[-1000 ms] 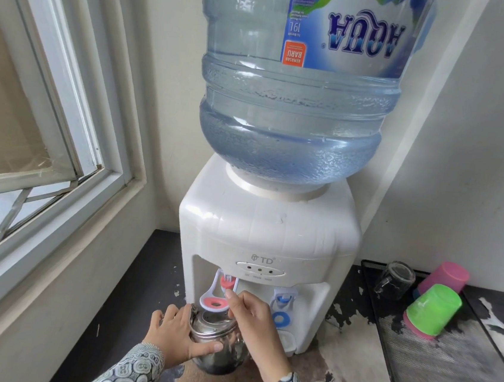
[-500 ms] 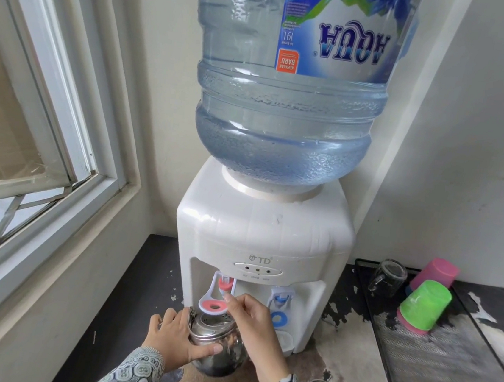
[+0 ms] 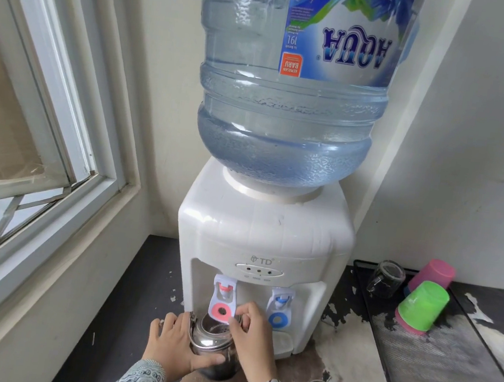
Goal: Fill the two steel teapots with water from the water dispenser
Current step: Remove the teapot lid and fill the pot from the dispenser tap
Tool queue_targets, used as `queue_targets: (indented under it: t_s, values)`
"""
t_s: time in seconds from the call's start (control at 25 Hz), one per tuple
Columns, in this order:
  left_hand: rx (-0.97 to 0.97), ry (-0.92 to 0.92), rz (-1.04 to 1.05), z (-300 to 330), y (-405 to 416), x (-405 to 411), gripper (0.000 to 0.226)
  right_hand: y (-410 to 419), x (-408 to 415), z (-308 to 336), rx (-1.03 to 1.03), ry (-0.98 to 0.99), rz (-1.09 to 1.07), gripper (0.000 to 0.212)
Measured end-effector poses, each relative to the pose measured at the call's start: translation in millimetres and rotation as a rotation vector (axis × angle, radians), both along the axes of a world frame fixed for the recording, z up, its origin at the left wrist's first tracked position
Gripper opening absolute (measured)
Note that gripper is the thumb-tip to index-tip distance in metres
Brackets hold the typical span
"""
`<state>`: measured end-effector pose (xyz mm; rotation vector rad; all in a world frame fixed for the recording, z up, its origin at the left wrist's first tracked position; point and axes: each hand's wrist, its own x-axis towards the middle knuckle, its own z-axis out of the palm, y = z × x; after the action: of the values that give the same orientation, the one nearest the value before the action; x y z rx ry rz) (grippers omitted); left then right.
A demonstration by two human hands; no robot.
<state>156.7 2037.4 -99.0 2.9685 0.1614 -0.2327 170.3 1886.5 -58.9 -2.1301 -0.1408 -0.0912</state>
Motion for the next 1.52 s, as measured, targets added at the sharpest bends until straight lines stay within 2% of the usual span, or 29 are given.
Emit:
queue_targets:
  t_s: [0.08,0.2,0.28,0.32,0.4,0.48,0.72,0.92,1.08,1.24,1.32,1.4,1.52]
  values:
    - [-0.005,-0.005,0.004,-2.4,-0.2,-0.7,0.125,1.1,-2.1,-2.2,-0.015,-0.069,-0.019,0.011]
    - [-0.021,-0.015,0.01,-6.2,1.1,-0.6,0.122,2.8,-13.7,-12.5,-0.085,-0.078,-0.018,0.038]
    - [-0.033,-0.016,0.013,-7.3,1.2,-1.5,0.123,2.8,-23.8,-19.6,-0.196,0.046,-0.022,0.058]
    - [-0.042,-0.015,0.015,-8.0,0.7,-2.7,0.124,2.4,-28.2,-22.9,-0.177,0.142,-0.02,0.066]
    - [-0.057,-0.007,0.017,-7.8,-2.3,-6.1,0.123,-0.1,-34.5,-25.1,0.054,0.34,0.003,0.078]
    - [-0.036,-0.022,0.012,-4.8,-7.2,-9.7,0.124,-8.5,-36.9,-26.8,0.278,0.41,0.048,0.083]
    - [0.033,-0.006,-0.043,-4.4,-27.6,-43.1,0.141,-33.5,-65.3,-40.7,0.38,0.415,0.029,0.075]
    - [0.075,-0.193,-0.12,-18.1,-64.6,-83.5,0.108,-63.5,-107.6,-58.6,0.452,0.496,-0.02,0.075]
    - [-0.034,-0.104,-0.092,-37.1,-86.0,-103.2,0.119,-85.4,-130.1,-64.4,0.406,0.521,-0.043,0.073]
    - [0.016,-0.043,-0.106,-42.4,-92.7,-115.4,0.118,-95.5,-146.2,-68.0,0.472,0.55,-0.018,0.079]
    - [0.001,-0.011,-0.118,-41.9,-92.5,-114.3,0.124,-102.1,-147.4,-67.4,0.491,0.578,0.009,0.075]
    - [-0.01,0.038,-0.13,-45.6,-90.0,-111.9,0.134,-117.0,-136.8,-69.6,0.345,0.462,-0.068,0.068]
    - [-0.025,0.097,-0.089,-47.3,-88.7,-110.8,0.135,-147.1,-100.6,-78.4,0.104,0.222,-0.299,0.031]
